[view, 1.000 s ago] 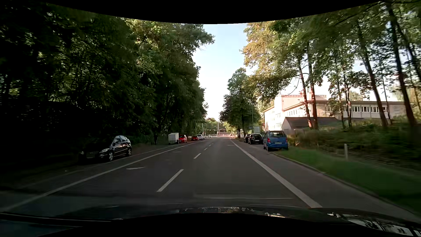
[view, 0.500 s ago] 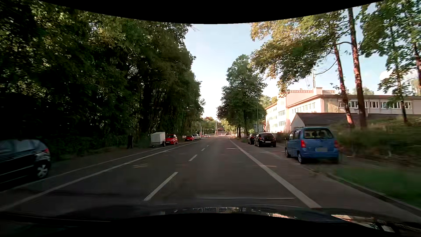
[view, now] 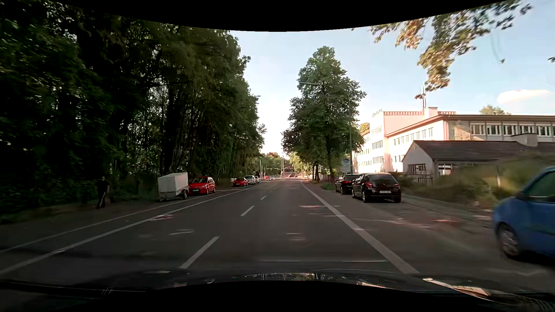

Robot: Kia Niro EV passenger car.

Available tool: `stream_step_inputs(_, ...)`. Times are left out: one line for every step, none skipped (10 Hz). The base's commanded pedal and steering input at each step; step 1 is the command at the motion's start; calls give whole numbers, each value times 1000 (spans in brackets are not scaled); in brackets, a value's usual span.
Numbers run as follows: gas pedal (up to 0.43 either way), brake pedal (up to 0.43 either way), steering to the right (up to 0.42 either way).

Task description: Follow the waypoints while adhering to traffic rules and regulations

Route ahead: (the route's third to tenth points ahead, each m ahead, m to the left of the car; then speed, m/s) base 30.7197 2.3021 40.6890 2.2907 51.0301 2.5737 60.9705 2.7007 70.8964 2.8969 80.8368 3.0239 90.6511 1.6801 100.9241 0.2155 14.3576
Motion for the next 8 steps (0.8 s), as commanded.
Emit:
stream_step_inputs(150, 6, 5)
stream_step_inputs(150, 6, 4)
stream_step_inputs(150, 6, 5)
stream_step_inputs(150, 6, 4)
stream_step_inputs(150, 6, 4)
stream_step_inputs(150, 6, 2)
stream_step_inputs(150, 6, 2)
stream_step_inputs(150, 6, 1)
